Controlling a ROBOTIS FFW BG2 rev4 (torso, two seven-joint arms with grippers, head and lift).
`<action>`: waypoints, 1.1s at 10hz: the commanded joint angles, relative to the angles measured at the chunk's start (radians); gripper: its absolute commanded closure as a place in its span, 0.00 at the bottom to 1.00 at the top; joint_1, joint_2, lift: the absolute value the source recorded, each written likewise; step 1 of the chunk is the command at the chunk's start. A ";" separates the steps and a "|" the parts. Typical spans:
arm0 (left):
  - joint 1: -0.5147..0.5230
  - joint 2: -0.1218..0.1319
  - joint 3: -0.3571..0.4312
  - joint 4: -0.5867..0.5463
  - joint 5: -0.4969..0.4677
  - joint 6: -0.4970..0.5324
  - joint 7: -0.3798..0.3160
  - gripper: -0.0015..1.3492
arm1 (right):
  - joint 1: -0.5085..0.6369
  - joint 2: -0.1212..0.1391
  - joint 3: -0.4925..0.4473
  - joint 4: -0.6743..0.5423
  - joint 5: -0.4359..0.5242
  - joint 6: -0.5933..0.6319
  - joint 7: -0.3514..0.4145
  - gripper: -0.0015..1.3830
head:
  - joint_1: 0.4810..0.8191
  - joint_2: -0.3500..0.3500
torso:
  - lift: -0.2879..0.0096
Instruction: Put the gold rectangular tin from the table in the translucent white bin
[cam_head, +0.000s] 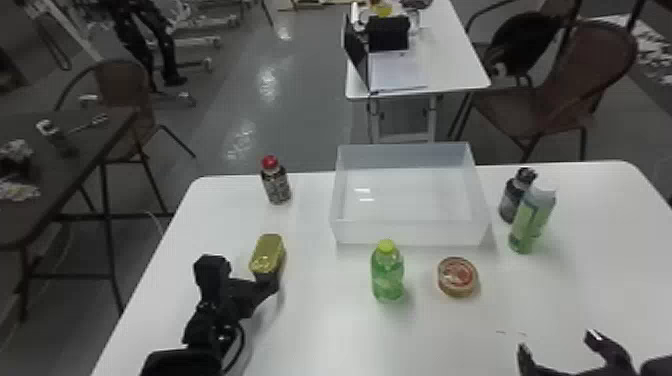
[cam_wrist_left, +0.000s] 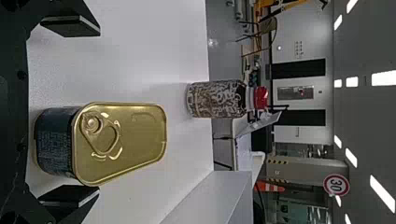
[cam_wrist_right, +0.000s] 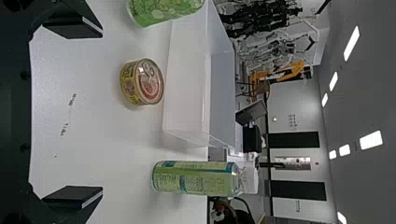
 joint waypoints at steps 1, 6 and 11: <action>-0.017 0.015 -0.036 0.019 0.032 0.008 0.000 0.09 | -0.007 0.004 0.000 0.008 0.001 0.000 0.008 0.08 | 0.63 0.77 | 0.87; -0.064 0.029 -0.052 0.087 -0.007 0.017 -0.010 0.61 | -0.011 0.044 -0.035 0.023 0.021 0.000 0.050 0.08 | 0.63 0.75 | 0.87; -0.072 0.022 -0.095 0.077 0.029 -0.045 -0.016 0.61 | -0.007 0.058 -0.051 0.025 0.027 0.000 0.068 0.08 | 0.63 0.74 | 0.87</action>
